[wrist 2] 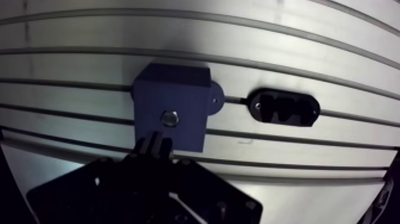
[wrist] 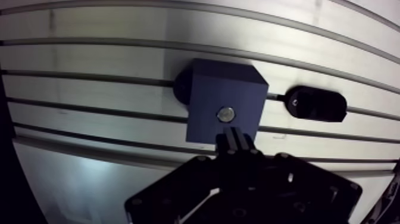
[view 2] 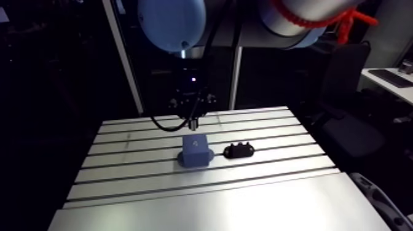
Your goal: Pick up the M10 bolt and insert it into the hex recess until seated.
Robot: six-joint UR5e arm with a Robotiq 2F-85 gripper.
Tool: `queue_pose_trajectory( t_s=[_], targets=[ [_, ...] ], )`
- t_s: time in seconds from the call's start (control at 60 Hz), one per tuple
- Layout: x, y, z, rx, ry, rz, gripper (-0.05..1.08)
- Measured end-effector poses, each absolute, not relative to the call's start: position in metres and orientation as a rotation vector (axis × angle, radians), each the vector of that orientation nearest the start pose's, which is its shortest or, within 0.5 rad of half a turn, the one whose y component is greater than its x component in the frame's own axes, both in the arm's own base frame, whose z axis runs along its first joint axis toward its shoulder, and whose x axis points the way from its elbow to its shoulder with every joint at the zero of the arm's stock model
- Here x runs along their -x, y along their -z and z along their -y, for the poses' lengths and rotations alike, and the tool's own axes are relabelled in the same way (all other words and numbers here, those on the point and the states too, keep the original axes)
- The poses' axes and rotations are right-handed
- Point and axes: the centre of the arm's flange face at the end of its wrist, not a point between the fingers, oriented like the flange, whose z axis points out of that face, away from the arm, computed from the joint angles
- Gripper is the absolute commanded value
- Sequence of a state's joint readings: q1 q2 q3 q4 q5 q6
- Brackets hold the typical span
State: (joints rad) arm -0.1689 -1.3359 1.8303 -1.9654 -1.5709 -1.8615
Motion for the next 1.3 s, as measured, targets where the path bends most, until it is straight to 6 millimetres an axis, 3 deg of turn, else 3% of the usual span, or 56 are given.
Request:
queue_pose_trajectory(
  t_s=[0.017, 0.033, 0.05, 0.067, 0.4, 0.683, 1.033, 1.3],
  targets=[
    [0.548, -0.283, 0.042, 0.185, 0.034, -3.04, 0.67],
    [0.548, -0.284, 0.042, 0.185, 0.034, -3.041, 0.28],
    [0.548, -0.286, 0.042, 0.185, 0.033, -3.042, 0.28],
    [0.548, -0.288, 0.042, 0.186, 0.032, -3.044, 0.02],
    [0.544, -0.328, 0.043, 0.181, -0.013, -3.084, 0.0],
    [0.545, -0.379, 0.044, 0.099, -0.027, -3.099, 0.0],
    [0.547, -0.446, 0.063, 0.02, -0.009, -3.062, 0.01],
    [0.534, -0.479, 0.08, 0.042, -0.017, -3.07, 0.01]
  ],
)
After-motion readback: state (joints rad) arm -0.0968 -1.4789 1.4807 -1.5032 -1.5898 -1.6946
